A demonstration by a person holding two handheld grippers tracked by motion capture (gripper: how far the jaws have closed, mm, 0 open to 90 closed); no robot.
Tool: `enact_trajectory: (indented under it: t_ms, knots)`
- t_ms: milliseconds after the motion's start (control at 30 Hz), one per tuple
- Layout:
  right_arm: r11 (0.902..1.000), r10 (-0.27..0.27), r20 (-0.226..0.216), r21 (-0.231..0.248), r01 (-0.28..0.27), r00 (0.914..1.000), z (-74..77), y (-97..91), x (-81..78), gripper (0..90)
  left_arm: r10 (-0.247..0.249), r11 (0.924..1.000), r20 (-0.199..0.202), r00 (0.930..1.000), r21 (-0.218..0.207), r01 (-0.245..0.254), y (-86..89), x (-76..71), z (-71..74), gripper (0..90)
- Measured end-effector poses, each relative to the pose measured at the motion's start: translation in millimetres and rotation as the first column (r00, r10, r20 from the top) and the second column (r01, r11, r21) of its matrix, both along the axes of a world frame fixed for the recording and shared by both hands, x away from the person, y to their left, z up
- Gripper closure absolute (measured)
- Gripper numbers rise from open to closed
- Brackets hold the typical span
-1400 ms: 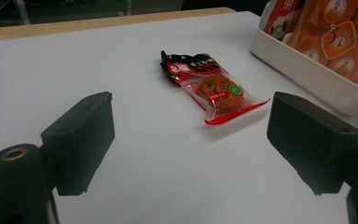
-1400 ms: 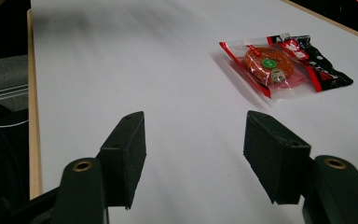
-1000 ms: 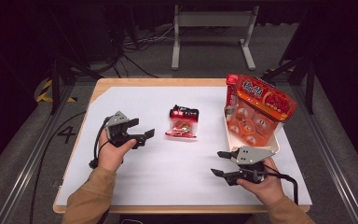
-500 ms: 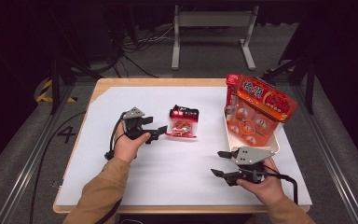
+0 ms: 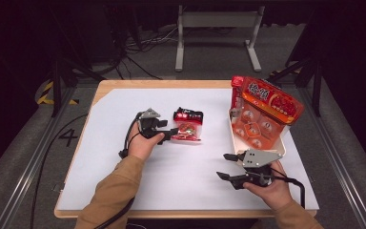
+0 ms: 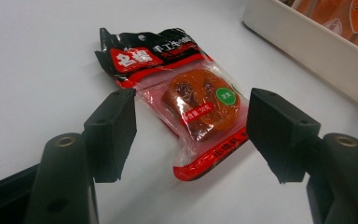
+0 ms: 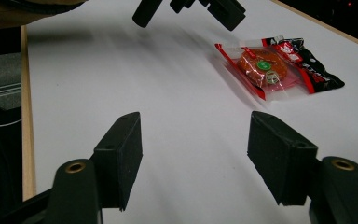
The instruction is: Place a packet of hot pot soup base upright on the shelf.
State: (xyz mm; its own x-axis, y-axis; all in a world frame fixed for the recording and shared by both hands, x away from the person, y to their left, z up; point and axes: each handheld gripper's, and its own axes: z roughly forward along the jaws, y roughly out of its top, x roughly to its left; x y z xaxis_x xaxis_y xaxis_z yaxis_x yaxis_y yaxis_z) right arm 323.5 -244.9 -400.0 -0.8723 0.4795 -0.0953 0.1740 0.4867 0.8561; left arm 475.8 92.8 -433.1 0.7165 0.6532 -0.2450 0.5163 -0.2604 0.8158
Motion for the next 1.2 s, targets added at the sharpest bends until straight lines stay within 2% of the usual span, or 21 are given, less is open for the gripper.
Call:
enact_trajectory:
  t_ms: [100,167,300,367,500,600,700,833,900,1000,1067,1133,1200]
  knots:
    - [1.0,-0.001,-0.003,0.004,0.001,1.0,0.1,-0.3,0.2,36.1,-0.005,1.0,-0.038,0.9992,-0.001,0.005,-6.2,2.2,-3.9,37.7]
    - [1.0,0.001,-0.004,0.004,-0.001,1.0,-0.2,-0.3,0.1,36.1,0.006,0.9997,-0.058,0.9983,0.023,-0.004,-8.6,3.7,-5.5,38.7]
    - [0.9998,0.006,-0.014,0.019,-0.006,0.9999,0.0,-0.3,0.4,36.1,-0.001,0.9997,-0.097,0.9953,0.026,0.003,-11.2,5.4,-9.1,40.4]
    - [0.9998,0.004,-0.017,0.019,-0.004,0.9999,-0.1,-0.4,0.7,36.1,0.001,0.9999,-0.097,0.9953,0.017,0.0,-11.3,5.8,-10.5,41.3]
    - [0.9998,0.005,-0.018,0.02,-0.004,0.9998,-0.2,-0.2,0.7,36.1,-0.001,0.9995,-0.099,0.9951,0.033,0.004,-13.2,6.4,-13.9,43.3]
    - [0.9997,0.007,-0.022,0.023,-0.007,0.9997,-0.4,-0.3,0.7,36.1,-0.002,0.9954,-0.106,0.9943,0.095,0.012,-16.6,6.8,-18.2,46.0]
    - [0.9994,0.007,-0.031,0.033,-0.006,0.9995,-0.6,-0.4,0.9,36.0,-0.003,0.9972,-0.123,0.9924,0.074,0.012,-17.8,7.2,-20.0,48.6]
    - [0.9995,0.007,-0.034,0.031,-0.006,0.9994,-1.3,0.2,1.0,36.0,-0.012,0.9953,-0.121,0.9926,0.094,0.024,-20.9,6.0,-19.4,55.5]
    - [0.9996,0.009,-0.035,0.027,-0.008,0.9993,-2.0,0.8,1.2,36.0,-0.015,0.9923,-0.105,0.9944,0.121,0.027,-22.1,5.3,-18.9,58.6]
    - [0.9996,0.009,-0.035,0.026,-0.008,0.9993,-2.5,1.6,1.3,36.0,-0.017,0.9903,-0.086,0.9961,0.136,0.029,-22.5,4.3,-19.5,65.0]
    - [0.9996,0.01,-0.034,0.027,-0.009,0.9994,-2.4,1.7,1.2,36.1,-0.008,0.991,-0.079,0.9968,0.132,0.018,-23.2,2.3,-20.6,66.2]
    - [0.9996,0.008,-0.035,0.025,-0.007,0.9993,-2.7,1.6,1.5,36.0,-0.01,0.9875,-0.063,0.9979,0.157,0.019,-24.7,0.3,-20.1,68.0]
    - [0.9997,0.008,-0.036,0.024,-0.008,0.9993,-3.1,2.0,1.6,36.0,-0.009,0.9836,-0.054,0.9985,0.18,0.018,-24.9,-1.7,-19.5,76.4]
